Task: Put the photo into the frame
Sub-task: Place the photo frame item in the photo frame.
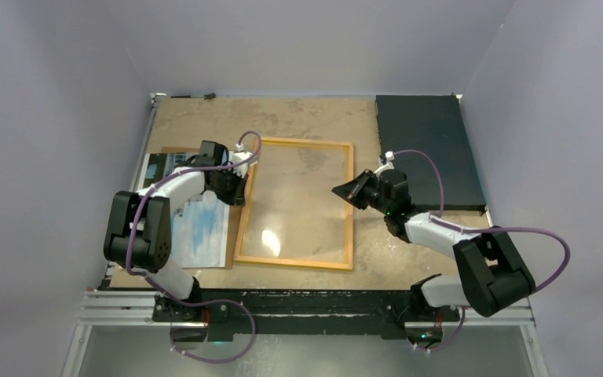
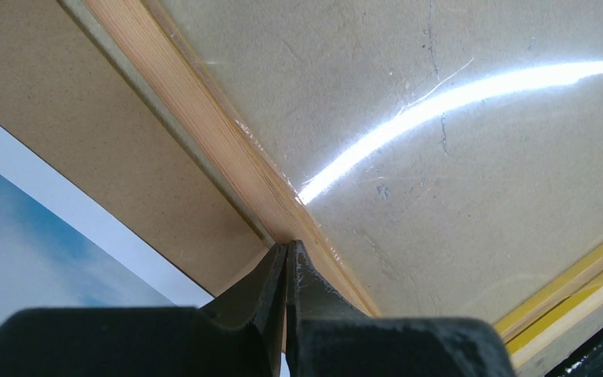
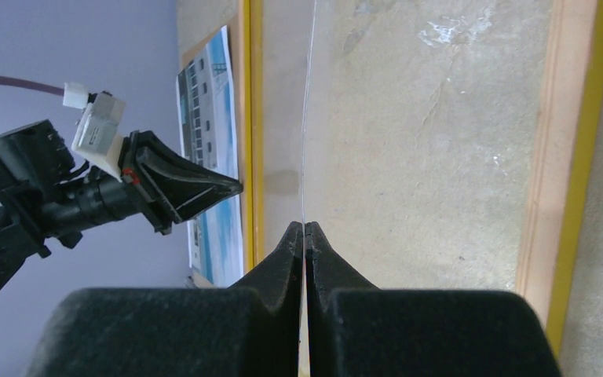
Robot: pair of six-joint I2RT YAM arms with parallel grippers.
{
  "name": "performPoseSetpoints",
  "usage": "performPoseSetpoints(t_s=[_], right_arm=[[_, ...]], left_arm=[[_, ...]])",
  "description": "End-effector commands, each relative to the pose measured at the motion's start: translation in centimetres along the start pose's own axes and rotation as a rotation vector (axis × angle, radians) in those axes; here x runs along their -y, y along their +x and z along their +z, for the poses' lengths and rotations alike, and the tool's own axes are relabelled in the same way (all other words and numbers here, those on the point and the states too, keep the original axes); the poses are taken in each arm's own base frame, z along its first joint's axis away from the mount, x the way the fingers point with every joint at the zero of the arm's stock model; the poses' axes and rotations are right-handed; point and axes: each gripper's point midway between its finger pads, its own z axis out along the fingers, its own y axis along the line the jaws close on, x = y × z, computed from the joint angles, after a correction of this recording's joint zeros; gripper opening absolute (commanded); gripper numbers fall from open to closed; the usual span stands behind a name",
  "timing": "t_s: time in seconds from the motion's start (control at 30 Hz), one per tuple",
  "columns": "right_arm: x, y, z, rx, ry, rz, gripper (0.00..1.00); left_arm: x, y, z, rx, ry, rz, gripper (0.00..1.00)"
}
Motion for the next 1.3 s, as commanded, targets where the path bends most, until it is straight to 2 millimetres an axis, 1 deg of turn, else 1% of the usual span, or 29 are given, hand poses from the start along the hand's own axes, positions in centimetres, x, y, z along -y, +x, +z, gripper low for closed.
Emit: performPoseSetpoints(t_s=[0.0, 0.1, 0.23, 0.3, 0.5, 0.57, 0.83, 1.27], right_arm=[[-1.7, -0.5, 0.5, 0.016, -0.056, -0.031, 0.0], [-2.2, -0.7, 0.5, 0.027, -0.087, -0.056, 0.0], [-4.1, -1.0, -0.8, 0.065, -0.192, -0.108, 0.0], [-4.8, -1.3, -1.3, 0.087, -0.211, -0.131, 0.0], [-5.2, -1.3, -1.5, 0.092, -0.224, -0.156, 0.0], [-5.2, -1.3, -1.4, 0.092, -0.223, -0.146, 0.0], [-4.5, -0.1, -0.8, 0.06, -0.211, -0.086, 0.0], [-3.2, -0.1, -0.3, 0.078, -0.127, -0.041, 0.0]], left_arm=[[0.1, 1.5, 0.3, -0.041, -0.003, 0.027, 0.0], [0.0, 1.7, 0.4, -0.048, -0.004, 0.026, 0.0], [-0.1, 1.9, 0.6, -0.055, -0.006, 0.025, 0.0], [-0.1, 2.1, 0.6, -0.057, -0.006, 0.025, 0.0], [0.2, 2.0, 0.5, -0.058, 0.008, 0.028, 0.0], [0.1, 2.1, 0.6, -0.063, 0.006, 0.026, 0.0], [0.0, 2.1, 0.6, -0.065, 0.002, 0.029, 0.0], [0.4, 1.8, 0.4, -0.06, 0.021, 0.033, 0.0]])
